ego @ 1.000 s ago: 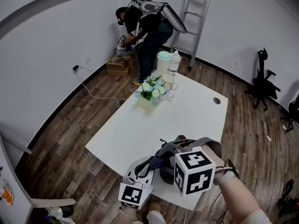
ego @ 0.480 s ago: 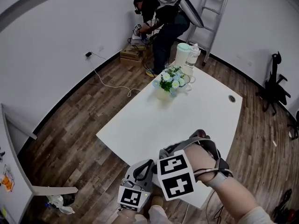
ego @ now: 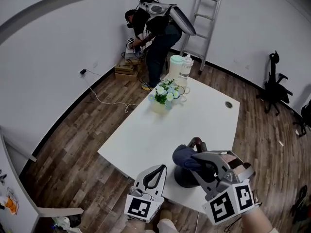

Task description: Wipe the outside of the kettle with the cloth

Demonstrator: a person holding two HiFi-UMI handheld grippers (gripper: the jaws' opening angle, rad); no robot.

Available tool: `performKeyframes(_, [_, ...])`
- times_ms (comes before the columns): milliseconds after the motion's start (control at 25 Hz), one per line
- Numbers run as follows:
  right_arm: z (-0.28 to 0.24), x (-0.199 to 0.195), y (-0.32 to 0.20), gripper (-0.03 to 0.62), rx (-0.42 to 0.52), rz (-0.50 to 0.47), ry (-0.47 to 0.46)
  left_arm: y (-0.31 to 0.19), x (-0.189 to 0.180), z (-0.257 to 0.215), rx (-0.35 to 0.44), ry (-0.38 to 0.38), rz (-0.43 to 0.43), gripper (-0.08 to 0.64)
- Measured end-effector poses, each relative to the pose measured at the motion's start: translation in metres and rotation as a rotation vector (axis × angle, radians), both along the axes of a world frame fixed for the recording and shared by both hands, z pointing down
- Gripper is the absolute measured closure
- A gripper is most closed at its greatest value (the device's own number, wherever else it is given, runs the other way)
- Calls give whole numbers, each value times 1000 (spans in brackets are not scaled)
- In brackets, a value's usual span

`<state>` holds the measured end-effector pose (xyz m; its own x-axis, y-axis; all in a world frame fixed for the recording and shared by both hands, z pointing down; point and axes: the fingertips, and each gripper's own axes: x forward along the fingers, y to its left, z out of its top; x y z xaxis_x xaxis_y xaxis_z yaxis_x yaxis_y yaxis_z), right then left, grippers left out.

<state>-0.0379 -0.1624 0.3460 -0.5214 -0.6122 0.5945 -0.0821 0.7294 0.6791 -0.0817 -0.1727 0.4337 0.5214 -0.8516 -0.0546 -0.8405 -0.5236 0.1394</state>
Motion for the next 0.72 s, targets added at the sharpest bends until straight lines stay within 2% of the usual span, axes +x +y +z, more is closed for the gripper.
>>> performKeyframes(120, [5,20,25,528,29,106,-77,3,13,-14,20,9,30,554])
performKeyframes(200, [21,27,39,528,37,166,-97,5,20,-15,18,14,40,554])
performKeyframes(440, [86,33,70,529,66,256,-41,20,35,19,-59,6,71,554])
performKeyframes(600, [131,38,82,529,25,286,-11,35,39,68,-130,-37,78,554])
performKeyframes(720, [164,44,85,529,-28,310,2,44,39,83,-160,-58,81,554])
